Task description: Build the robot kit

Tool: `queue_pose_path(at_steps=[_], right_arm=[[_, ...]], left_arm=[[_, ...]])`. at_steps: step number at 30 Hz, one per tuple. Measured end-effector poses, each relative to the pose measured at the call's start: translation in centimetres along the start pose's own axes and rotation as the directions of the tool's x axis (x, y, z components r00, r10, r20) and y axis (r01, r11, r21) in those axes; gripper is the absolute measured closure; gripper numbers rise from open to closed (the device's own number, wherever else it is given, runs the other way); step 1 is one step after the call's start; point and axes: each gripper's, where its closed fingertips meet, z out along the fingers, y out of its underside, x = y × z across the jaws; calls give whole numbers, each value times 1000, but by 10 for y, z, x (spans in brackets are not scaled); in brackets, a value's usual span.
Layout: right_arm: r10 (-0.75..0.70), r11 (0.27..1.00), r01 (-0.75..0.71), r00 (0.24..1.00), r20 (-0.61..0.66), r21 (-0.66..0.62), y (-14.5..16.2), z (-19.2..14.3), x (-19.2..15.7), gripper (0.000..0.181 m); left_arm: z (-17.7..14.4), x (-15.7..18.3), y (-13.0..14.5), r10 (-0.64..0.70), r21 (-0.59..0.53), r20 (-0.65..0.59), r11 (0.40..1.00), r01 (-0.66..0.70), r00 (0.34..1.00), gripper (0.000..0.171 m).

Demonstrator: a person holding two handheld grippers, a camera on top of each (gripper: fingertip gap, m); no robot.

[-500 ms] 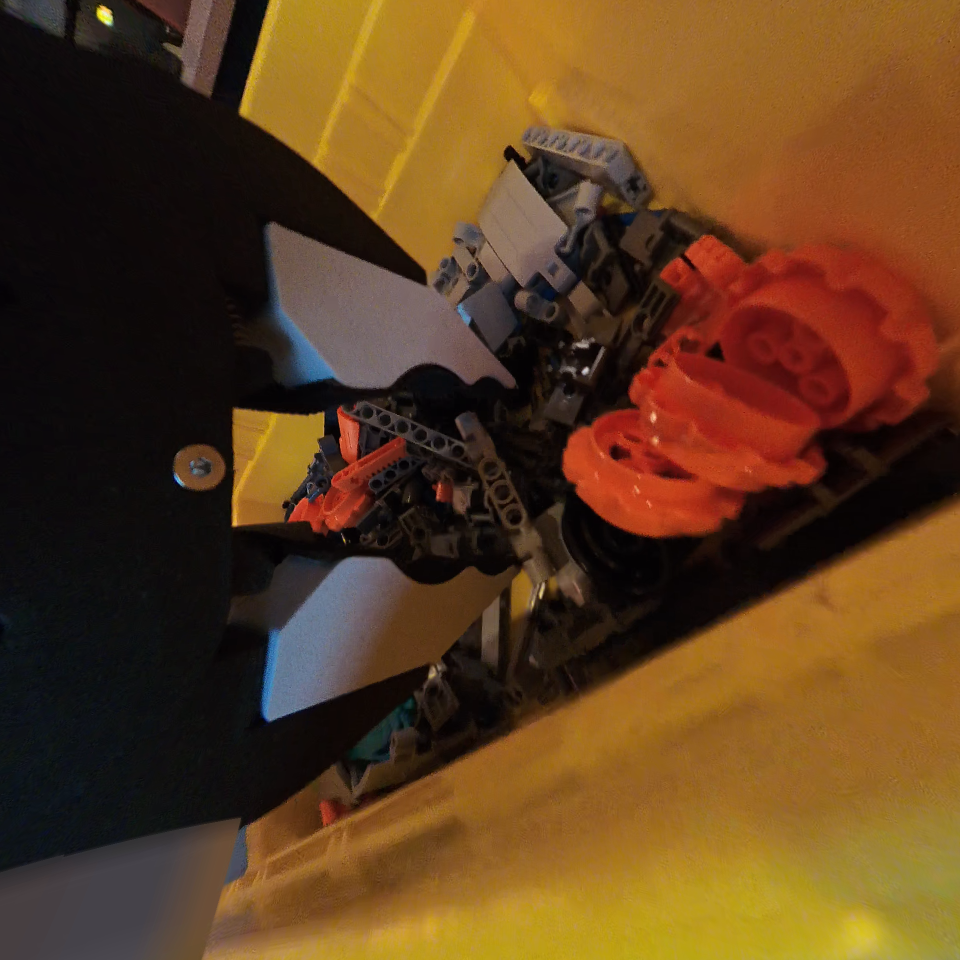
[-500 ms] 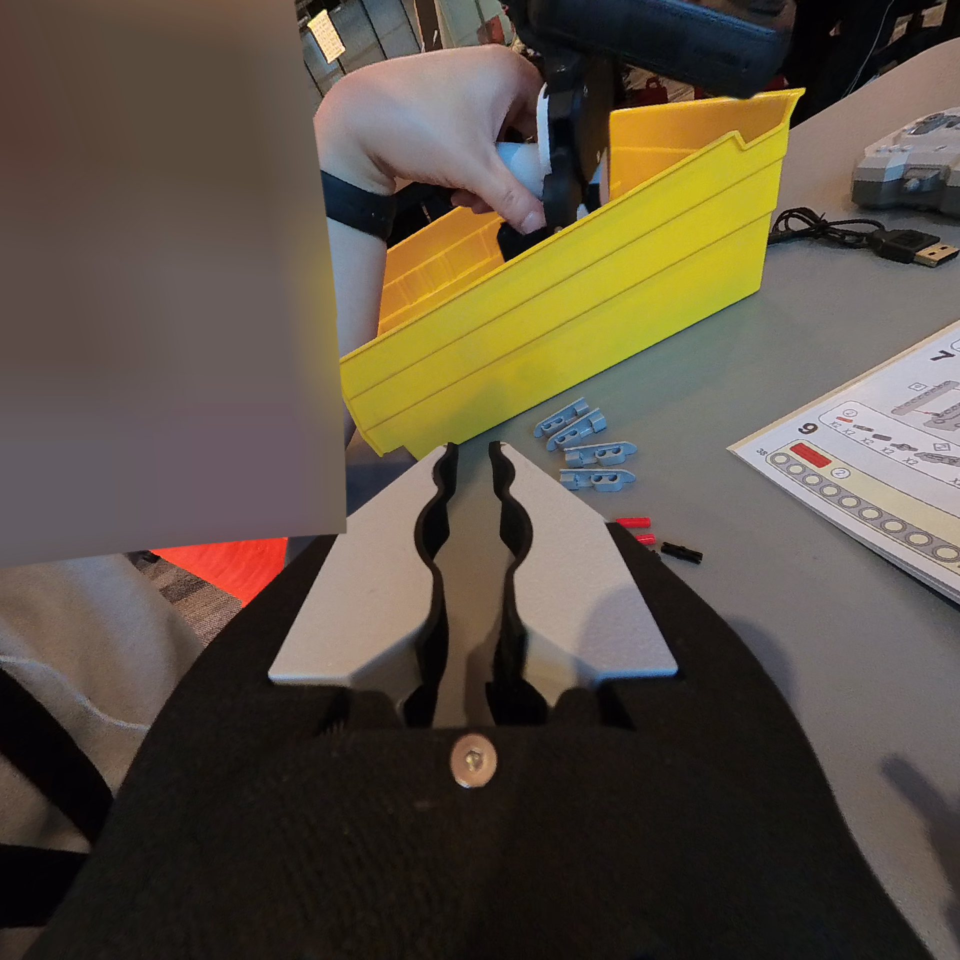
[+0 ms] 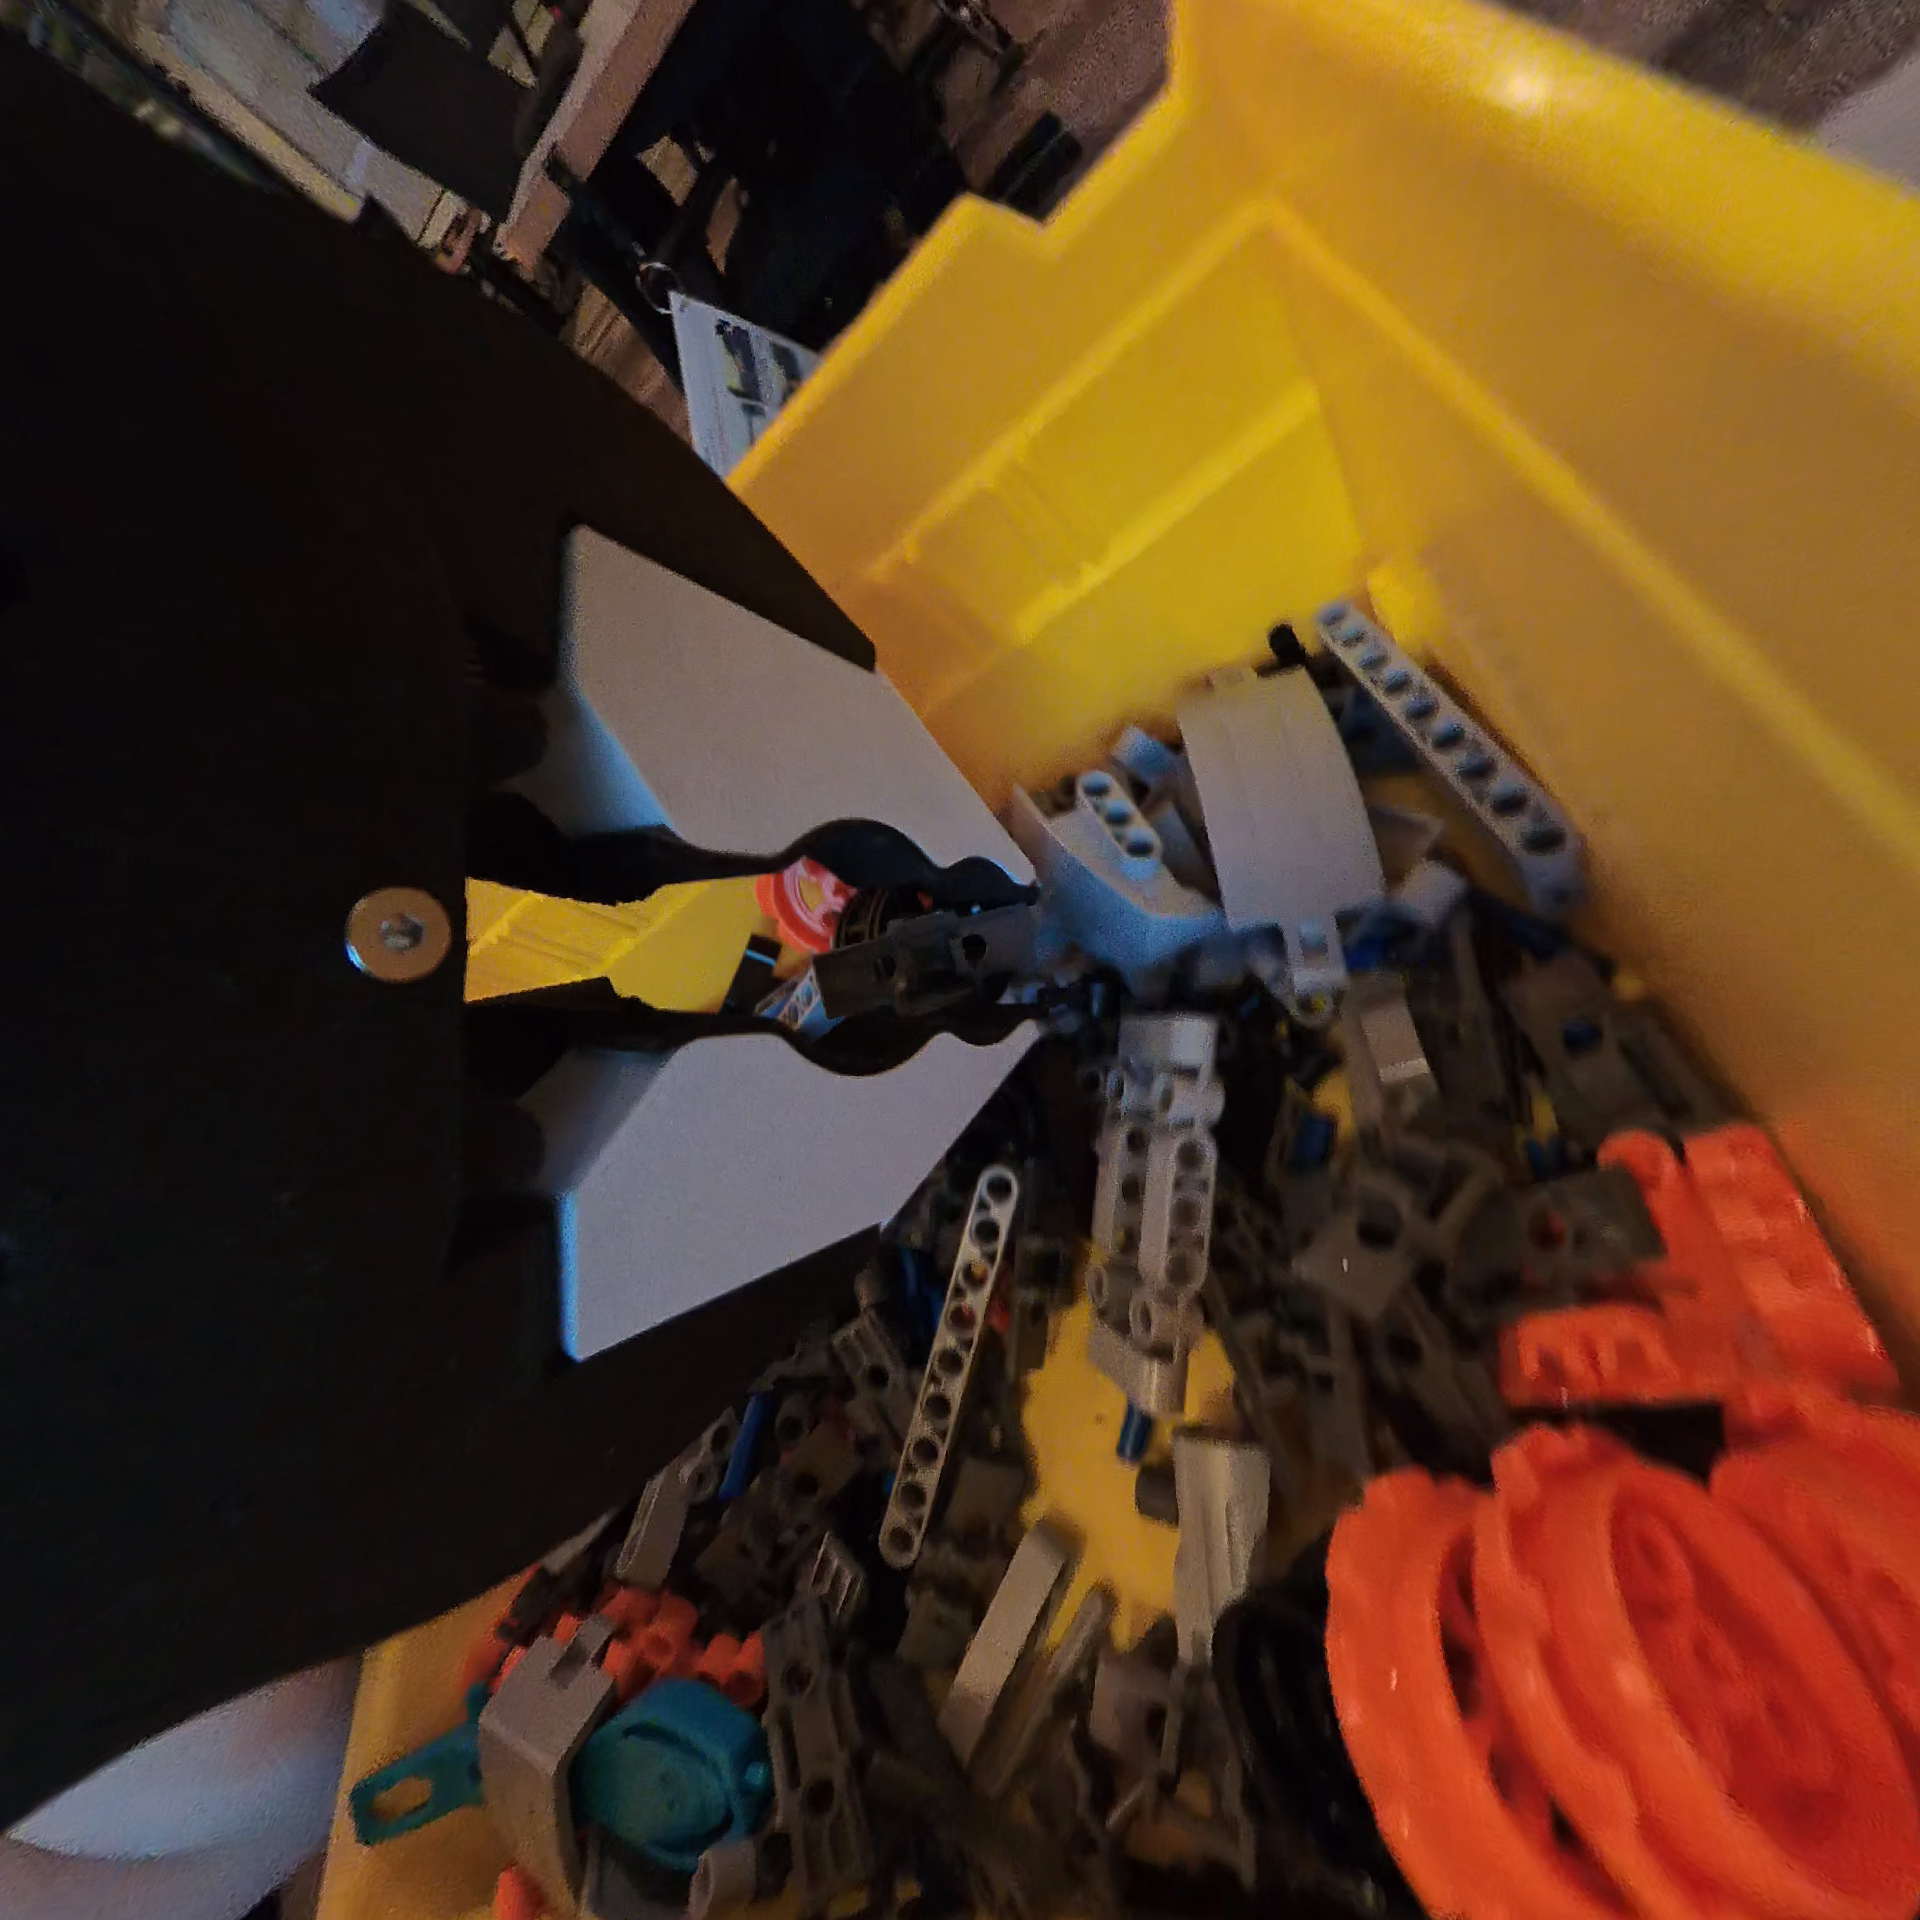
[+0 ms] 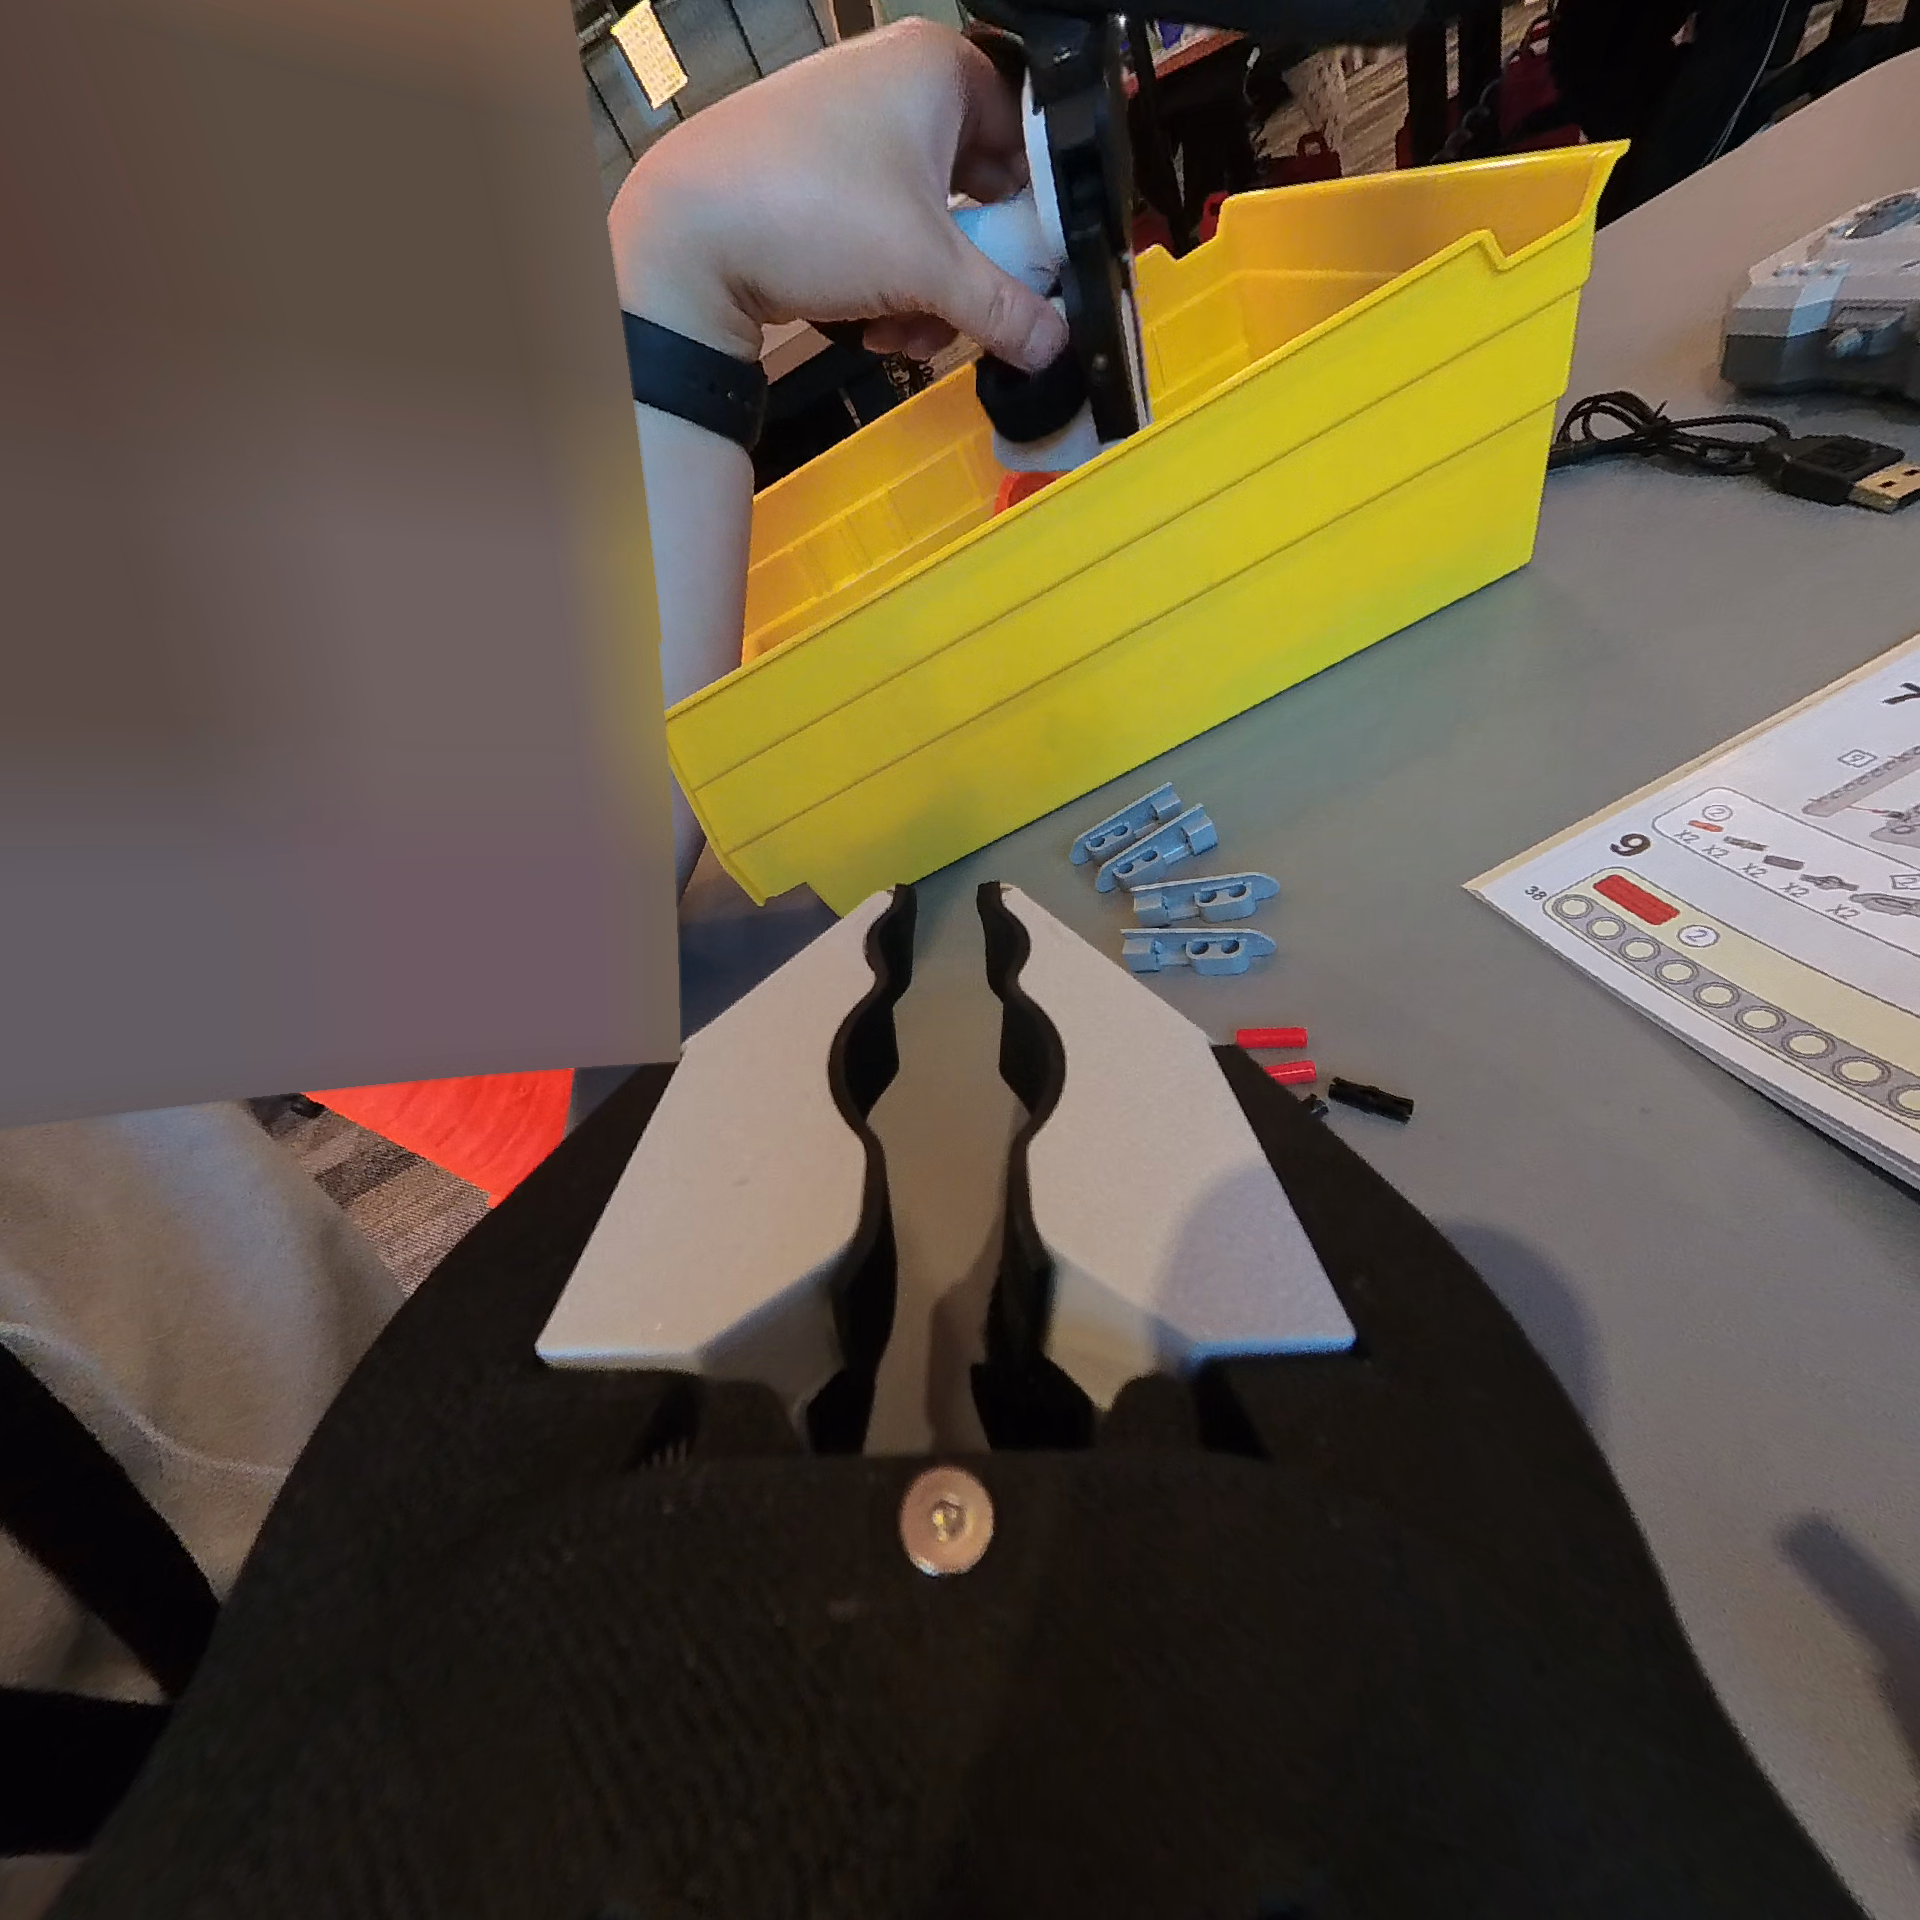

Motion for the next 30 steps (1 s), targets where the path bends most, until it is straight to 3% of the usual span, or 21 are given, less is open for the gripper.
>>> queue_pose_path(at_steps=[3,7,10,12,15,19,25,30], right_arm=[[0,1000,0,1000,1,2,0,0,0,169],[3,1000,-3,1000,2,2,-1,0,0,169],[3,1000,-3,1000,2,1,0,0,0,169],[5,1000,-5,1000,3,1,0,0,0,169],[4,1000,-4,1000,5,2,0,0,-1,169],[10,1000,-10,1000,8,6,-1,-1,-1,169],[13,1000,-13,1000,10,4,-1,-1,-1,169],[13,1000,-13,1000,9,1,0,0,-1,169]], left_arm=[[0,-7,4,-67,5,-8,998,67,998,155],[-12,7,5,-96,39,-104,994,101,990,125],[-31,39,0,-68,97,-240,991,94,968,115],[-36,65,7,-21,67,-325,997,46,945,107],[-33,84,21,51,-7,-329,998,-56,943,107],[-40,111,27,94,-13,-421,994,-109,902,107],[-35,127,43,115,-73,-493,982,-173,862,101],[-20,128,53,109,-184,-468,959,-217,877,90]])
